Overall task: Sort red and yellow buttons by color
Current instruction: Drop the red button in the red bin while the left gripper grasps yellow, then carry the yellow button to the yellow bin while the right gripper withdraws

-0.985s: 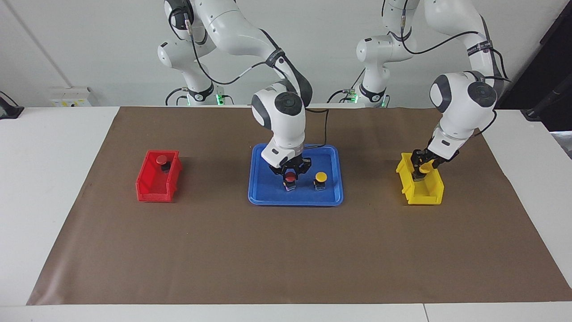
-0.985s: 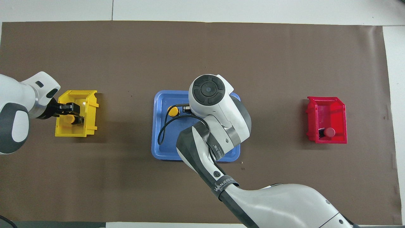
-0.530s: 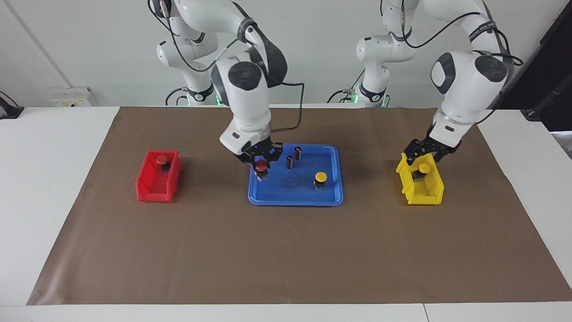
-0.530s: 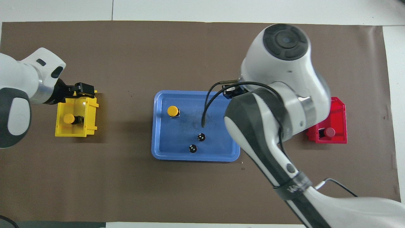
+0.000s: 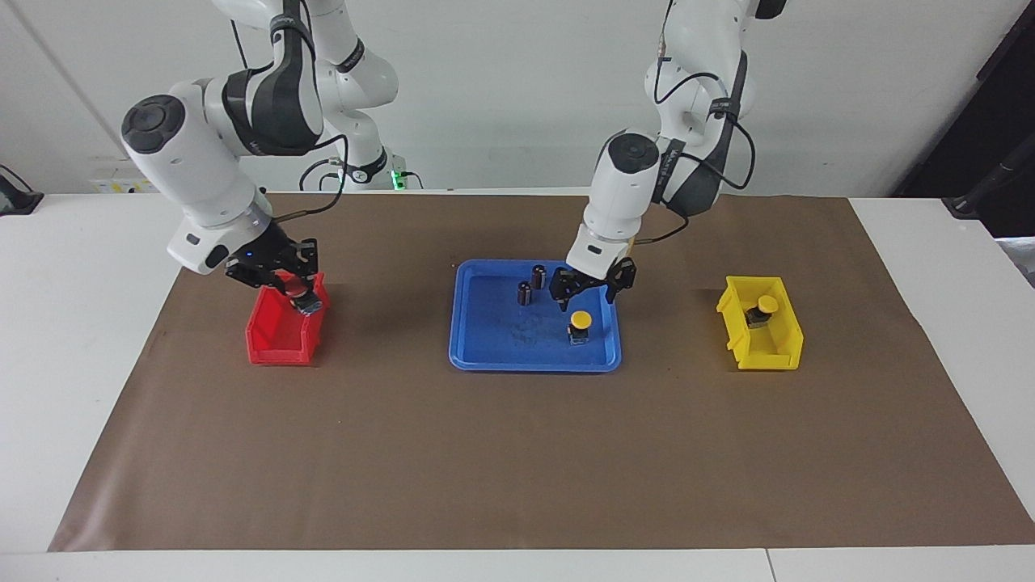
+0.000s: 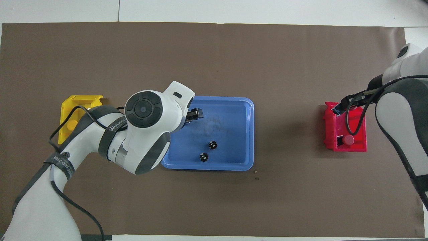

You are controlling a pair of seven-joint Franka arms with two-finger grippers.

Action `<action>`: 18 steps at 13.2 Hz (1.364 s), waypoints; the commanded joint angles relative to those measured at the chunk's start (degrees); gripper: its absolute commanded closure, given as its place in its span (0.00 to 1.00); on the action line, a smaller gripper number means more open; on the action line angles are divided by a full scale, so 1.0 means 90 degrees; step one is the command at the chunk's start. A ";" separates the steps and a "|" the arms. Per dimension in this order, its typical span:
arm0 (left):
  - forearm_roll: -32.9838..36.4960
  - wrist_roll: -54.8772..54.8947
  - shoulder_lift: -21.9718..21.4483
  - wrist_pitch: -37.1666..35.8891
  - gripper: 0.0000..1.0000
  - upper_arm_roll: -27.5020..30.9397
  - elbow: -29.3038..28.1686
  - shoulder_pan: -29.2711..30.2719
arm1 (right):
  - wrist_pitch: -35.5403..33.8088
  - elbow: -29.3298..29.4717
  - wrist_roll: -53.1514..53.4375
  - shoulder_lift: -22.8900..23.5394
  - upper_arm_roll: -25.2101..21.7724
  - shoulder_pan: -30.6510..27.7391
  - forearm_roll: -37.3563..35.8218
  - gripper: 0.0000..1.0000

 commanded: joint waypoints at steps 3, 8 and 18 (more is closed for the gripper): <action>0.0536 -0.0296 0.0404 0.0273 0.06 0.0133 0.0069 -0.0046 | 0.0741 -0.0966 -0.0810 -0.0505 0.0107 -0.0323 -0.0076 0.86; 0.0546 -0.0783 0.0405 0.0166 0.99 0.0143 0.0108 -0.0065 | 0.1374 -0.1580 -0.1221 -0.0613 0.0097 -0.0498 -0.0095 0.86; 0.0537 0.2002 -0.0152 -0.2022 0.99 0.0172 0.1240 0.1816 | 0.2644 -0.2342 -0.1134 -0.0388 0.0117 -0.0616 -0.0095 0.86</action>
